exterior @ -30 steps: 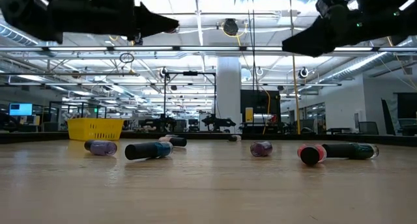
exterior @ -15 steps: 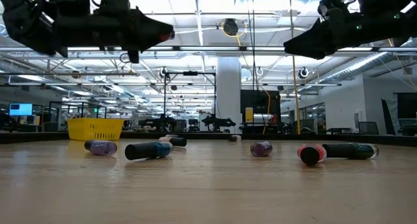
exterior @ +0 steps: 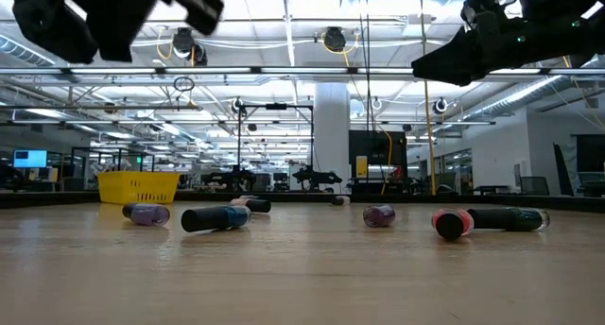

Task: Pick & Place Nail Polish
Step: Put the red nail polish into the yellow bin

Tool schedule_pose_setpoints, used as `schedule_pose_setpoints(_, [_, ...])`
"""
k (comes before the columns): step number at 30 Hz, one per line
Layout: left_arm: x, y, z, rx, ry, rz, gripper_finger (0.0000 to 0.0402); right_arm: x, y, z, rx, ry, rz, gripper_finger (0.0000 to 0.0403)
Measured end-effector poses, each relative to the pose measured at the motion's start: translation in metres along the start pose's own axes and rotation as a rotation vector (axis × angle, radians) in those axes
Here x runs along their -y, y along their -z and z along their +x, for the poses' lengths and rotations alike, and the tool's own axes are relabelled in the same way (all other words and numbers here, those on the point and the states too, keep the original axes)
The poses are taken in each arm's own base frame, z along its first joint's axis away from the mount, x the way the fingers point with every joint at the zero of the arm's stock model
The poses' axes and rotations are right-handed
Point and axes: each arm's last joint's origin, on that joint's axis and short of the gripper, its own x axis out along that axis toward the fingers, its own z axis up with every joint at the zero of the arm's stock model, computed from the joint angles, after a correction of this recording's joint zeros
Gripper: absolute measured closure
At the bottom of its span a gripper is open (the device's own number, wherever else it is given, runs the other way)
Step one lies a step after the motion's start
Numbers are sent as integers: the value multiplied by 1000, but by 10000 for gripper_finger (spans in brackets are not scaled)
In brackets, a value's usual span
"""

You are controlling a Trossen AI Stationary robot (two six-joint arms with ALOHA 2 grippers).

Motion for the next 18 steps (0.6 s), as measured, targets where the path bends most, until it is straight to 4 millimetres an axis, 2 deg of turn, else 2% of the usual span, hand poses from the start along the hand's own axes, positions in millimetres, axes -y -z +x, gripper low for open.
schedule_pose_setpoints(3, [9,-2,13,-25,97,71,349,0,0,0,-1,3,0,195])
schedule_pose_setpoints(8, [2,1,15,-58,6,55,349,0,0,0,0,4,0,195])
schedule_pose_setpoints(14, [-19,3,1,-80,-214,38,349,0,0,0,0,4,0,195])
schedule_pose_setpoints(18, [-26,4,-15,-111,-387,114,349,0,0,0,-4,4,0,195])
